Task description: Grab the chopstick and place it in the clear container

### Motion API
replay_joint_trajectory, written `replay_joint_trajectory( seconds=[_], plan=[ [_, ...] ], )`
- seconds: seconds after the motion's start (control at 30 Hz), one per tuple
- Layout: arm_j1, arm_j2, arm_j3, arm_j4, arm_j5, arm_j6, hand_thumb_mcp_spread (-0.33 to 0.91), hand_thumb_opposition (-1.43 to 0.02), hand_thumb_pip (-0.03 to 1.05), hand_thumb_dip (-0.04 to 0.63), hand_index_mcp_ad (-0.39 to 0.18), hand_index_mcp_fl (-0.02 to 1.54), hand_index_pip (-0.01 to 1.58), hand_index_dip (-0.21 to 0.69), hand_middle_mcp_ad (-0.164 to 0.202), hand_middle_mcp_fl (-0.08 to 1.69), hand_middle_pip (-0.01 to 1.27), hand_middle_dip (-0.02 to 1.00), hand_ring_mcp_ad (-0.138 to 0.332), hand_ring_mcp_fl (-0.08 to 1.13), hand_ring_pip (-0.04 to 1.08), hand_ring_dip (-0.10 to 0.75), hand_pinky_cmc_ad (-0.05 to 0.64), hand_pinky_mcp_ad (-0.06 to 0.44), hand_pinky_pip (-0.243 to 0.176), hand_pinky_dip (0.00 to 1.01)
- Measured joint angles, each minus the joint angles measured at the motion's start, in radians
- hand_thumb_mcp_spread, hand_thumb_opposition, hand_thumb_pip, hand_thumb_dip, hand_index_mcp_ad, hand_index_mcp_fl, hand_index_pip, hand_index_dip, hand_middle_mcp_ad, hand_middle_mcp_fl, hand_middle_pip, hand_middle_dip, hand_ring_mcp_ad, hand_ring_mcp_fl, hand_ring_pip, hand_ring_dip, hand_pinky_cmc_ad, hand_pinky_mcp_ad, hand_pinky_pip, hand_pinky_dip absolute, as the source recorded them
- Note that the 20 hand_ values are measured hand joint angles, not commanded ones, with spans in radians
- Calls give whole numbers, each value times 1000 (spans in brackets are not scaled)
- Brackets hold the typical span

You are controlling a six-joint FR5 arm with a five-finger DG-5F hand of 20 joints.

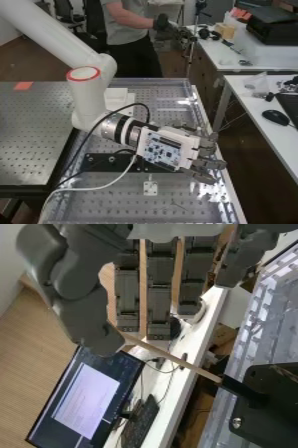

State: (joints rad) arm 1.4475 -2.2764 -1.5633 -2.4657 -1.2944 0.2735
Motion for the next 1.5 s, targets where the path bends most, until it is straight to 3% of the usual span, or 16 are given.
replay_joint_trajectory(
  seconds=[0.6,0.93,1.33,1.4,1.5],
  plan=[
    [2,-7,12,-5,27,-3,487,-810,696,340,-77,346,1255,-10,33,541,759,571,70,393,77,372,213,199,-63,192],
    [0,-8,15,-7,28,-14,490,-810,677,337,-84,387,1258,-10,33,572,756,576,70,428,75,379,241,202,-26,190],
    [-1,-10,22,-14,29,-25,534,-834,637,335,-93,497,1190,-10,35,677,759,576,52,480,73,391,265,201,-33,178],
    [-1,-12,25,-17,28,-27,534,-833,632,335,-93,527,1189,-12,35,681,759,583,52,480,65,394,283,201,-12,182],
    [-1,-14,29,-21,31,-33,553,-883,618,335,-129,545,1203,5,35,702,761,590,51,482,89,405,278,197,-12,178]
  ],
)
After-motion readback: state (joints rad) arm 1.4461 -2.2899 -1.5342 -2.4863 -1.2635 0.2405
